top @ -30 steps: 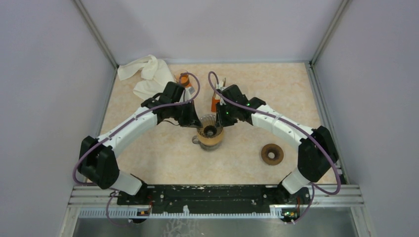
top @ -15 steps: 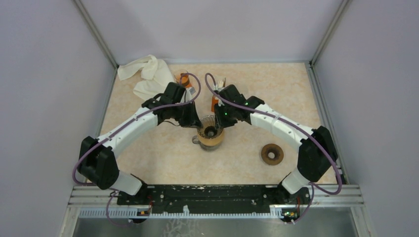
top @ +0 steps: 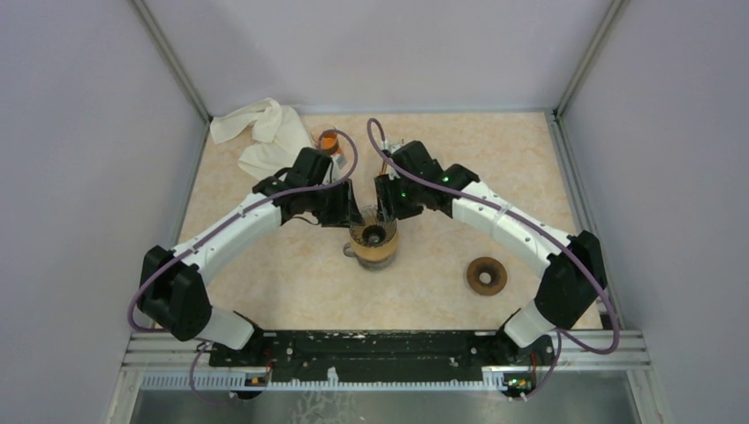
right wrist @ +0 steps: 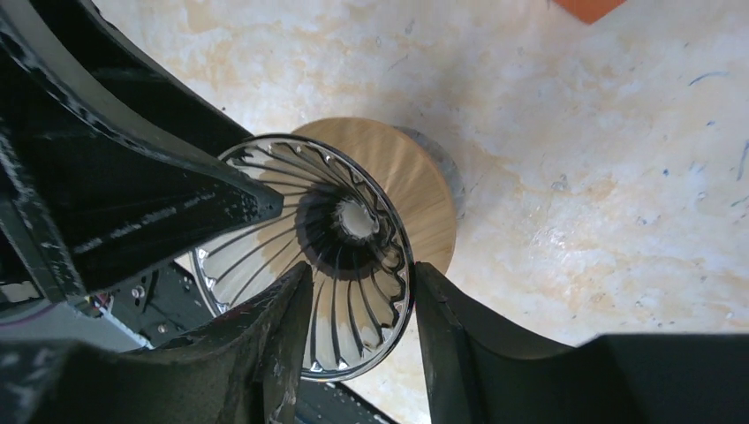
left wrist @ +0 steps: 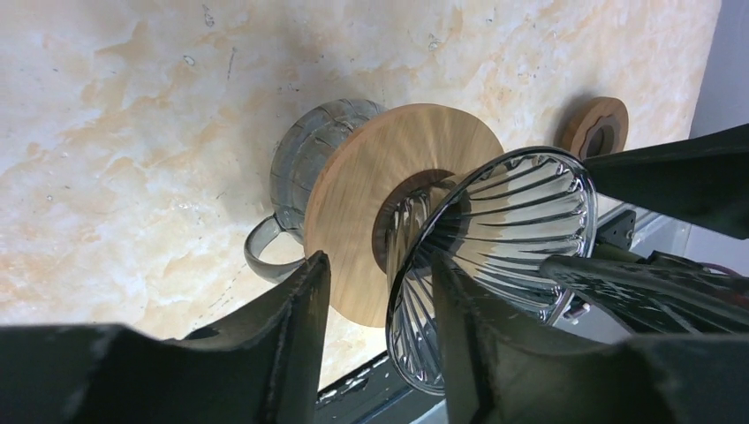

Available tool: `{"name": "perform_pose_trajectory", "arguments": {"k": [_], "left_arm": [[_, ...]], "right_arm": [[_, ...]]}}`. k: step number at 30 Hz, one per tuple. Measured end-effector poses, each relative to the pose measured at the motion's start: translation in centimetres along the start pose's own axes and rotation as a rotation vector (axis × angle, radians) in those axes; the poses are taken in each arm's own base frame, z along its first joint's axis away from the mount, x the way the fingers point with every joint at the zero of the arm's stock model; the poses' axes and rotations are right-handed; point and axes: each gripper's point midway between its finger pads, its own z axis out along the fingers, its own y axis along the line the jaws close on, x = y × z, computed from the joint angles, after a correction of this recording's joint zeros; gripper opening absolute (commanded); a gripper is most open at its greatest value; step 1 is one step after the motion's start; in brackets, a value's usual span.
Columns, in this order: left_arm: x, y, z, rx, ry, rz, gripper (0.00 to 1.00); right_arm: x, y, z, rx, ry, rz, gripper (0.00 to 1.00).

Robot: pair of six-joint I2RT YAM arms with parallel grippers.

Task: Place the coffee filter in the dripper
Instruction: Place the coffee dripper in the dripper holder, then pick up the coffee filter holder from the center of the board.

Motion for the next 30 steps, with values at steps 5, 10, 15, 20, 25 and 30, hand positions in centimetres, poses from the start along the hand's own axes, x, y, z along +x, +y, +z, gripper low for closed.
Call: {"name": "perform_pose_trajectory", "arguments": {"k": [5, 10, 15, 20, 25, 30], "left_arm": [[-0.5, -0.2, -0.7, 0.002, -0.033, 0.007, 0.68], [-1.4, -0.4, -1.6, -0.002, -0.088, 0.019, 0.81], [-3.4, -0.3, -3.1, -0.01, -0.179, 0.041, 0.89], [-6.1, 0.9, -4.8, -0.038, -0.258, 0.056, 0.92], [-9.0, 4.1, -6.6, -0.1, -0.326, 0.054, 0.94], [-10.6, 7.2, -8.0, -0.176, -0.375, 0.074, 0.95]], "right_arm": [[-2.1, 0.1, -1.7, 0.018, -0.08, -0.018, 0.5], [-3.8, -0.7, -3.2, 0.044, -0.152, -0.019, 0.51], [-5.1, -2.5, -3.6, 0.097, -0.2, -0.001, 0.51], [-6.7, -4.3, -3.8, 0.163, -0.263, 0.016, 0.51], [-9.6, -5.9, -3.7, 0.228, -0.341, 0.034, 0.47], [-12.0, -7.0, -2.5, 0.287, -0.397, 0.04, 0.44]]}}
